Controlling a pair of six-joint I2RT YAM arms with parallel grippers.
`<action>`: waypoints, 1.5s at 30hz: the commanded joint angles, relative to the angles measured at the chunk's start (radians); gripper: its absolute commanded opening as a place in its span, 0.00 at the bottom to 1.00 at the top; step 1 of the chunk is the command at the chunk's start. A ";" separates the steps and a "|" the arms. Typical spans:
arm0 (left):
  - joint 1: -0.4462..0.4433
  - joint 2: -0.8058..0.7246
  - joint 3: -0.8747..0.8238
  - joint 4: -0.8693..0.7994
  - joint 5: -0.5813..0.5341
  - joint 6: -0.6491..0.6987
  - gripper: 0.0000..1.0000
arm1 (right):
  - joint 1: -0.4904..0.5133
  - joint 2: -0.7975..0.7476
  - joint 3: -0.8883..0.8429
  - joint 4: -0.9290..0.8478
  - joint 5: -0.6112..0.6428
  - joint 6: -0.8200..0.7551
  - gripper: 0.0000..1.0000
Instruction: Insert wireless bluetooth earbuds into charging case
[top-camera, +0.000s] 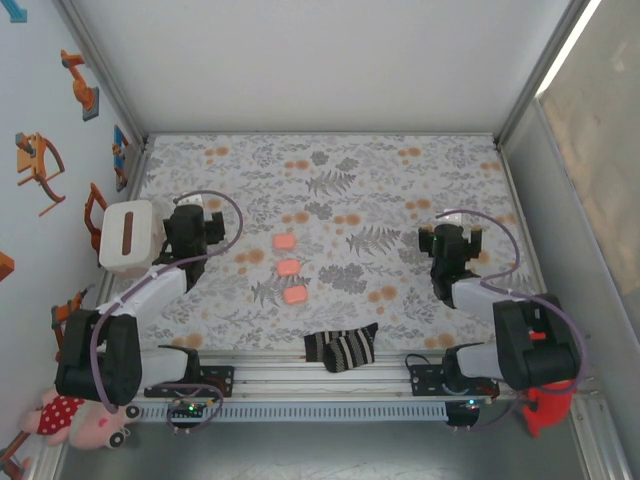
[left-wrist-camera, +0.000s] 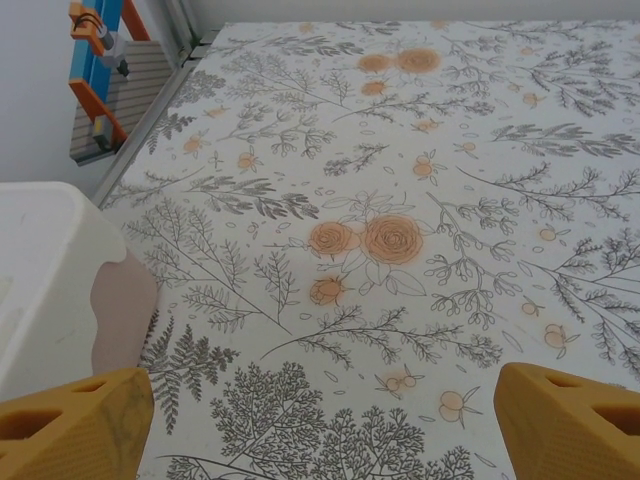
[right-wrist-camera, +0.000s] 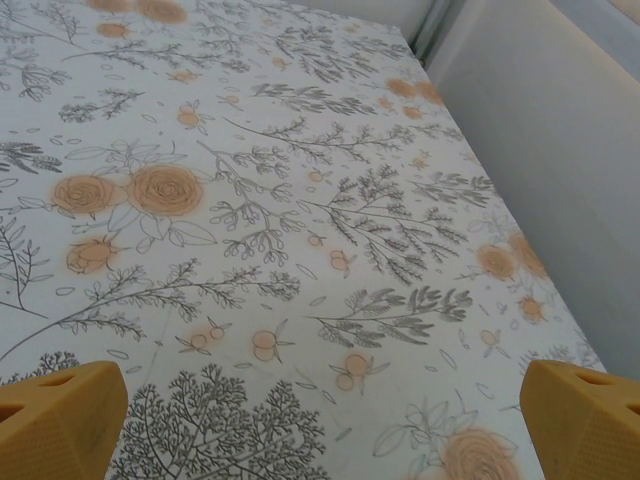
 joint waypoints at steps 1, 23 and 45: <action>0.023 0.017 -0.027 0.160 0.046 0.047 0.93 | -0.028 0.049 -0.025 0.259 -0.057 0.000 1.00; 0.127 0.148 -0.148 0.442 0.234 0.082 0.96 | -0.208 0.199 0.014 0.282 -0.324 0.134 1.00; 0.188 0.283 -0.145 0.537 0.308 0.035 0.96 | -0.208 0.201 0.014 0.281 -0.326 0.132 1.00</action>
